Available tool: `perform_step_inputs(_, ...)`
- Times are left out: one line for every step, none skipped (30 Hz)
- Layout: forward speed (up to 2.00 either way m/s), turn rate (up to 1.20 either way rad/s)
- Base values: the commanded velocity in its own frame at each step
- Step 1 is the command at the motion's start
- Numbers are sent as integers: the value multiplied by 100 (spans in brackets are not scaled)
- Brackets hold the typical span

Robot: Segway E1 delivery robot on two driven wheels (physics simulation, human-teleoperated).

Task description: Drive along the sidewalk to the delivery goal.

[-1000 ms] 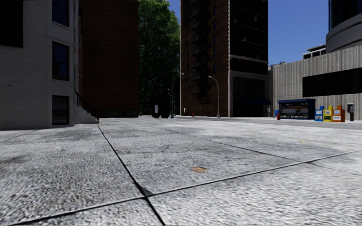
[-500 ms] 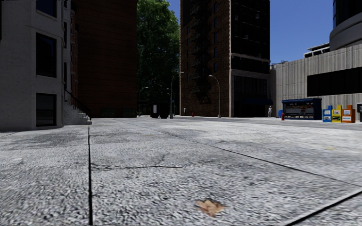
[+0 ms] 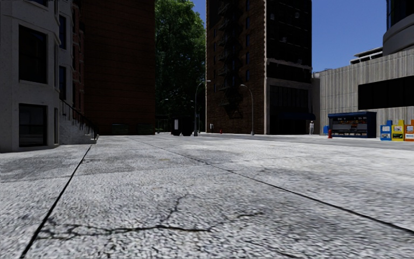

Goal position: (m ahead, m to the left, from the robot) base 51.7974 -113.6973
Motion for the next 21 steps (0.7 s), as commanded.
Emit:
perform_step_inputs(200, 0)
perform_step_inputs(200, 0)
perform_step_inputs(200, 0)
perform_step_inputs(200, 0)
perform_step_inputs(200, 0)
perform_step_inputs(200, 0)
perform_step_inputs(200, 0)
perform_step_inputs(200, 0)
perform_step_inputs(200, 0)
perform_step_inputs(200, 0)
perform_step_inputs(200, 0)
perform_step_inputs(200, 0)
perform_step_inputs(200, 0)
perform_step_inputs(200, 0)
perform_step_inputs(200, 0)
perform_step_inputs(200, 0)
perform_step_inputs(200, 0)
perform_step_inputs(200, 0)
perform_step_inputs(200, 0)
perform_step_inputs(200, 0)
perform_step_inputs(200, 0)
